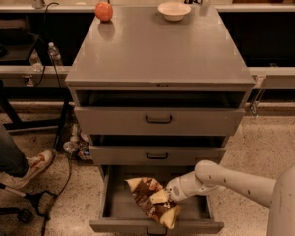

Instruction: Place brown chip bag into bottom drawer

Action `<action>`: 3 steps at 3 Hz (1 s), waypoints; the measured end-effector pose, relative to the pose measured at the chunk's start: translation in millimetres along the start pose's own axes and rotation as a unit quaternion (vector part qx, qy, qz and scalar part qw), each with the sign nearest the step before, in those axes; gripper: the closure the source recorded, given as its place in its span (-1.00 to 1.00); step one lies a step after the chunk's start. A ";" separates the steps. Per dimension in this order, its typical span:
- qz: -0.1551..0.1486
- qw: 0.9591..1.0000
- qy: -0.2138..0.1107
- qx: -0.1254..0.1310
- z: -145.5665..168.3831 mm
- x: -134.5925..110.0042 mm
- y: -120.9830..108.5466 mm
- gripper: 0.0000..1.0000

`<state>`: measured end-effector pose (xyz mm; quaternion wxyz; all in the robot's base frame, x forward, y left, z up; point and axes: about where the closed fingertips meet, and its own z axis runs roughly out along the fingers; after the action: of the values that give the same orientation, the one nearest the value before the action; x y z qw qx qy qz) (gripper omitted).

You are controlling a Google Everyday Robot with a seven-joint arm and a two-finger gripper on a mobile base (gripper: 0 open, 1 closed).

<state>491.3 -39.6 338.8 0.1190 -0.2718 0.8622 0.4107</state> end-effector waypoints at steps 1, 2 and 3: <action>-0.005 1.000 -0.001 0.000 3.8 -1.4 -0.3 1.00; -0.023 1.000 -0.006 -0.001 19.2 -8.2 -3.6 1.00; -0.020 0.999 -0.013 0.022 26.9 -11.0 -22.4 1.00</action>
Offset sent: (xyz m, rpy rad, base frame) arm 0.0199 0.0276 -0.0201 0.0152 -0.0890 0.0369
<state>512.5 -26.2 312.0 0.1446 -0.2811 0.8637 0.3926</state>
